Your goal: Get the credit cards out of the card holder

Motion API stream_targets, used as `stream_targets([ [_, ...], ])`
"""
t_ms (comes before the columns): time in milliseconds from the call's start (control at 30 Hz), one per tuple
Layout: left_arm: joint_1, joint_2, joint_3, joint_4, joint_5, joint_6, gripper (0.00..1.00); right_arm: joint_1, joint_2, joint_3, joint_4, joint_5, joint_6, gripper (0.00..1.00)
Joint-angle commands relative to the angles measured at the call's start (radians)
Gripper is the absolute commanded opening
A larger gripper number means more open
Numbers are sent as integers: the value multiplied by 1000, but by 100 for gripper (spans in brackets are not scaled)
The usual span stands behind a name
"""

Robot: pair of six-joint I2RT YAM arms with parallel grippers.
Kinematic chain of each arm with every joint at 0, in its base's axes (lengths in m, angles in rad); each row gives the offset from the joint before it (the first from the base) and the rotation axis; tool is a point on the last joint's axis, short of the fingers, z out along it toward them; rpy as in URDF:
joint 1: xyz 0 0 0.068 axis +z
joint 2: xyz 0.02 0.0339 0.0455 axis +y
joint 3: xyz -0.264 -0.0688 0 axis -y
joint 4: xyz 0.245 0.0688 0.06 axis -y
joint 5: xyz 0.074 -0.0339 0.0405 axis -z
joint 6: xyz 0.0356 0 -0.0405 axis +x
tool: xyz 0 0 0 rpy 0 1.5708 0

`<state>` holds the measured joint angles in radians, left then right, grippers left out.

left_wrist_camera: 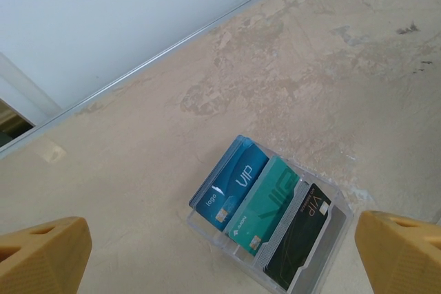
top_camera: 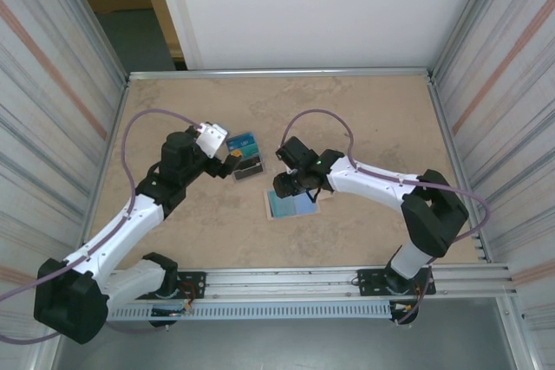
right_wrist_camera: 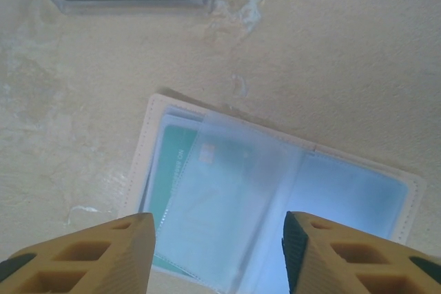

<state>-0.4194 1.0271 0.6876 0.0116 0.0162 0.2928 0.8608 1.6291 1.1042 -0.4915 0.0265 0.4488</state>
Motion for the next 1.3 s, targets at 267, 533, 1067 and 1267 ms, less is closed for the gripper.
stream_targets([
  [267, -2, 27, 63, -49, -114, -59, 99, 72, 127, 85, -73, 18, 63, 41],
  [533, -2, 45, 69, -39, -103, -52, 99, 81, 182, 79, -42, 3, 96, 44],
  [1067, -1, 37, 61, -36, -94, -64, 99, 107, 221, 27, -25, 18, 126, 49],
  [1267, -1, 22, 63, -41, -86, -75, 99, 108, 211, 3, -23, 44, 142, 40],
])
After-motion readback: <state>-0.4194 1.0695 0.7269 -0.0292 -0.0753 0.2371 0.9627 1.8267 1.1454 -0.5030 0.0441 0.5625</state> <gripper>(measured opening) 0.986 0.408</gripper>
